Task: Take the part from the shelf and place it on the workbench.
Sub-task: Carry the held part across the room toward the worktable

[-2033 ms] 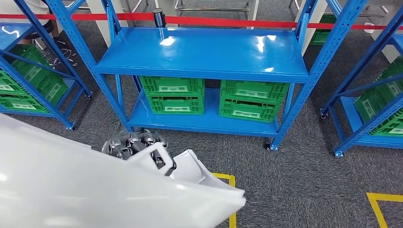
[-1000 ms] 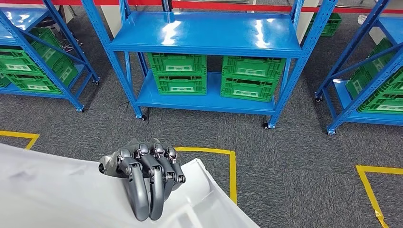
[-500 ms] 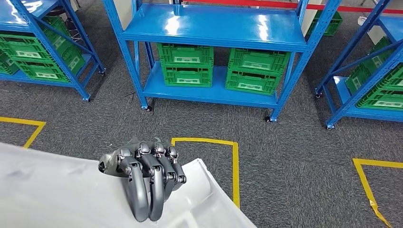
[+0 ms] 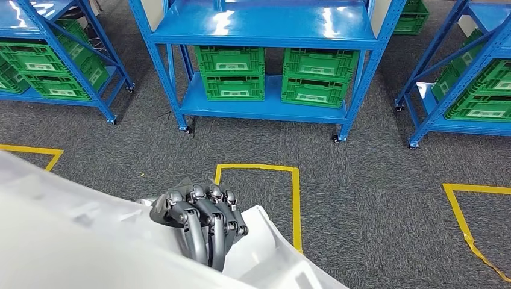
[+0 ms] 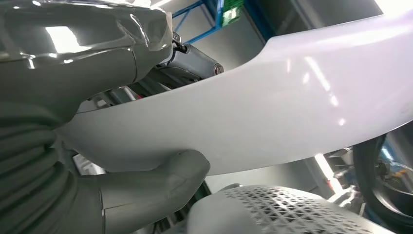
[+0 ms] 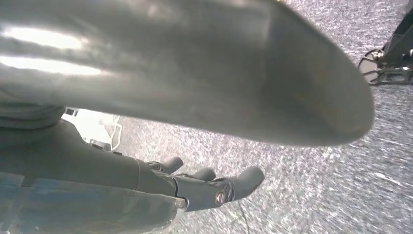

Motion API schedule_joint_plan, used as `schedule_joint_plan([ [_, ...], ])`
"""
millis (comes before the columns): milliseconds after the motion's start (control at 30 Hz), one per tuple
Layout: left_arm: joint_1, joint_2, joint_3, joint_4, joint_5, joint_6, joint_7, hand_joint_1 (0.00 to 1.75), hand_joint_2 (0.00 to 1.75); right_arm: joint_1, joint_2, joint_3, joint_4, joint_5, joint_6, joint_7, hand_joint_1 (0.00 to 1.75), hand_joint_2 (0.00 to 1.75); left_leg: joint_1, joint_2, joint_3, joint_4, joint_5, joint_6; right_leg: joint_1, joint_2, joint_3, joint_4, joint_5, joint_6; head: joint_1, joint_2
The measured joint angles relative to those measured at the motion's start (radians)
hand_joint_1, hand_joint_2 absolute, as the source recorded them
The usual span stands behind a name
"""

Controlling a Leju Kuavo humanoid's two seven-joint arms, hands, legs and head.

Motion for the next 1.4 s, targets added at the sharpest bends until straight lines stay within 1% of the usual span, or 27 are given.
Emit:
schedule_joint_plan([
  [33,0.002,0.002,-0.002,0.004,-0.002,0.001,0.001,1.75,1.75,0.002,0.012,-0.012,-0.025,0.006,0.004,0.005,0.0,0.0,0.003,0.0,-0.007,0.054,-0.022,-0.003,0.001,0.0,-0.012,0.001,0.009,0.0,0.0,0.0],
  [67,0.003,0.003,-0.004,0.007,-0.002,0.002,0.002,1.75,1.75,0.004,0.021,-0.023,-0.047,0.01,0.007,0.008,0.0,0.0,0.004,0.0,0.001,0.079,-0.023,-0.004,0.002,0.0,-0.023,0.002,0.017,0.002,-0.001,0.0],
  [100,0.004,0.005,-0.006,0.01,-0.003,0.002,0.002,1.75,1.75,0.006,0.03,-0.032,-0.066,0.013,0.01,0.01,0.0,0.0,0.005,0.0,0.028,0.065,-0.006,-0.002,0.003,0.0,-0.034,0.004,0.024,0.003,-0.001,0.0],
  [167,0.003,0.005,-0.008,0.013,-0.003,0.004,0.003,1.75,1.75,0.009,0.044,-0.046,-0.099,0.024,0.027,0.005,0.0,0.0,0.003,-0.002,0.127,-0.062,0.037,0.012,0.006,0.002,-0.047,0.005,0.038,0.005,-0.001,0.0],
  [233,0.0,0.006,-0.01,0.015,-0.004,0.008,0.003,1.75,1.75,0.011,0.058,-0.058,-0.128,0.045,0.056,-0.016,0.0,0.0,-0.003,-0.003,0.214,-0.197,0.04,0.03,0.008,0.003,-0.055,0.004,0.051,0.014,0.0,0.0],
  [300,-0.005,0.007,-0.013,0.022,-0.004,0.014,0.002,1.75,1.75,0.011,0.069,-0.07,-0.152,0.071,0.079,-0.054,0.0,0.0,-0.011,-0.003,0.237,-0.245,0.032,0.04,0.004,0.003,-0.063,-0.001,0.067,0.03,0.0,0.0],
  [367,-0.01,0.008,-0.018,0.034,-0.005,0.018,0.0,1.75,1.75,0.009,0.075,-0.081,-0.16,0.092,0.079,-0.091,0.0,0.0,-0.013,0.001,0.233,-0.264,0.056,0.051,0.0,0.003,-0.071,-0.001,0.071,0.038,0.0,0.0],
  [400,-0.013,0.008,-0.021,0.04,-0.006,0.019,-0.003,1.75,1.75,0.006,0.075,-0.086,-0.156,0.099,0.067,-0.106,0.0,0.0,-0.012,0.003,0.228,-0.273,0.072,0.058,0.001,0.003,-0.08,0.014,0.053,0.035,0.001,0.0],
  [433,-0.016,0.008,-0.024,0.046,-0.006,0.02,-0.006,1.75,1.75,0.002,0.071,-0.091,-0.148,0.104,0.049,-0.118,0.0,0.0,-0.01,0.006,0.221,-0.281,0.086,0.062,0.002,0.003,-0.094,0.049,0.02,0.029,0.003,0.0],
  [500,-0.02,0.008,-0.03,0.056,-0.009,0.022,-0.012,1.75,1.75,-0.008,0.057,-0.1,-0.119,0.11,0.01,-0.135,0.0,0.0,-0.012,0.008,0.192,-0.279,0.107,0.067,0.002,0.003,-0.134,0.175,-0.065,0.02,0.005,0.0],
  [567,-0.02,0.008,-0.036,0.063,-0.01,0.025,-0.014,1.75,1.75,-0.018,0.043,-0.109,-0.086,0.114,-0.022,-0.141,0.0,0.0,-0.014,0.009,0.159,-0.269,0.125,0.066,0.001,0.004,-0.152,0.28,-0.096,0.032,0.005,0.0],
  [600,-0.02,0.008,-0.038,0.064,-0.01,0.027,-0.014,1.75,1.75,-0.022,0.038,-0.114,-0.072,0.118,-0.031,-0.141,0.0,0.0,-0.013,0.01,0.14,-0.26,0.133,0.064,-0.001,0.004,-0.14,0.289,-0.083,0.045,0.005,0.0],
  [667,-0.02,0.006,-0.041,0.066,-0.004,0.029,-0.014,1.75,1.75,-0.026,0.033,-0.121,-0.058,0.131,-0.034,-0.142,0.0,0.0,-0.009,0.009,0.101,-0.235,0.144,0.056,-0.006,0.003,-0.067,0.205,-0.041,0.069,0.005,0.0],
  [700,-0.02,0.005,-0.042,0.066,-0.001,0.03,-0.015,1.75,1.75,-0.028,0.031,-0.122,-0.056,0.139,-0.031,-0.149,0.0,0.0,-0.009,0.009,0.081,-0.218,0.148,0.051,-0.006,0.004,-0.019,0.134,-0.04,0.073,0.006,0.0],
  [767,-0.019,0.003,-0.043,0.066,0.006,0.029,-0.019,1.75,1.75,-0.031,0.027,-0.123,-0.054,0.152,-0.023,-0.182,0.0,0.0,-0.011,0.009,0.054,-0.193,0.158,0.04,-0.002,0.007,0.035,0.041,-0.059,0.06,0.005,0.0],
  [867,-0.015,0.005,-0.033,0.066,0.009,0.026,-0.028,1.75,1.75,-0.031,0.022,-0.121,-0.047,0.173,-0.053,-0.255,0.0,0.0,-0.009,0.009,0.039,-0.185,0.17,0.026,0.0,0.007,0.02,0.033,-0.053,0.029,0.004,0.0],
  [900,-0.014,0.007,-0.027,0.066,0.008,0.024,-0.029,1.75,1.75,-0.03,0.021,-0.12,-0.044,0.181,-0.075,-0.278,0.0,0.0,-0.006,0.007,0.033,-0.173,0.149,0.019,-0.001,0.005,0.01,0.033,-0.043,0.018,0.004,0.0],
  [967,-0.011,0.009,-0.014,0.065,0.007,0.019,-0.029,1.75,1.75,-0.031,0.019,-0.115,-0.039,0.195,-0.103,-0.313,0.0,0.0,-0.001,0.004,0.014,-0.098,0.054,0.006,-0.002,0.001,-0.012,0.033,-0.02,0.003,0.001,0.0],
  [1033,-0.008,0.01,-0.003,0.065,0.006,0.013,-0.029,1.75,1.75,-0.032,0.014,-0.111,-0.03,0.199,-0.101,-0.334,0.0,0.0,0.003,0.004,-0.002,0.026,-0.036,-0.002,0.001,0.0,-0.039,0.034,0.004,0.0,-0.001,0.0],
  [1067,-0.004,0.011,0.002,0.065,0.006,0.01,-0.028,1.75,1.75,-0.032,0.011,-0.11,-0.023,0.195,-0.092,-0.341,0.0,0.0,0.004,0.004,-0.001,0.075,-0.048,-0.002,0.003,0.0,-0.055,0.035,0.016,0.0,-0.001,0.0],
  [1133,0.005,0.011,0.009,0.065,0.006,0.004,-0.027,1.75,1.75,-0.032,0.003,-0.113,-0.007,0.181,-0.071,-0.353,0.0,0.0,0.004,0.004,0.042,0.089,-0.009,0.006,0.008,-0.001,-0.087,0.035,0.042,0.0,-0.001,0.0],
  [1167,0.008,0.011,0.012,0.064,0.006,0.002,-0.026,1.75,1.75,-0.033,-0.001,-0.115,0.001,0.176,-0.062,-0.358,0.0,0.0,0.002,0.003,0.087,0.046,0.017,0.016,0.012,-0.001,-0.101,0.035,0.054,0.001,-0.001,0.0],
  [1200,0.009,0.01,0.016,0.062,0.006,0.0,-0.026,1.75,1.75,-0.033,-0.003,-0.117,0.01,0.174,-0.055,-0.363,0.0,0.0,-0.003,0.002,0.148,-0.025,0.024,0.029,0.014,0.0,-0.111,0.035,0.065,0.001,0.0,0.0],
  [1267,0.008,0.009,0.022,0.055,0.007,-0.002,-0.026,1.75,1.75,-0.033,-0.007,-0.118,0.024,0.172,-0.049,-0.368,0.0,0.0,-0.015,0.002,0.257,-0.177,-0.005,0.049,0.014,0.0,-0.121,0.032,0.087,0.009,0.001,0.0],
  [1300,0.008,0.008,0.024,0.052,0.007,-0.003,-0.025,1.75,1.75,-0.034,-0.01,-0.118,0.03,0.172,-0.048,-0.369,0.0,0.0,-0.021,0.002,0.286,-0.224,-0.02,0.054,0.011,0.0,-0.122,0.027,0.098,0.015,0.0,0.0],
  [1367,0.008,0.008,0.027,0.049,0.007,-0.003,-0.025,1.75,1.75,-0.035,-0.015,-0.119,0.039,0.171,-0.047,-0.371,0.0,0.0,-0.025,0.004,0.286,-0.256,-0.003,0.057,0.006,-0.001,-0.124,0.015,0.12,0.028,-0.004,0.0],
  [1400,0.009,0.007,0.028,0.049,0.007,-0.004,-0.025,1.75,1.75,-0.035,-0.017,-0.12,0.043,0.171,-0.047,-0.371,0.0,0.0,-0.024,0.005,0.278,-0.268,0.017,0.064,0.006,0.0,-0.13,0.018,0.113,0.028,-0.005,0.0],
])
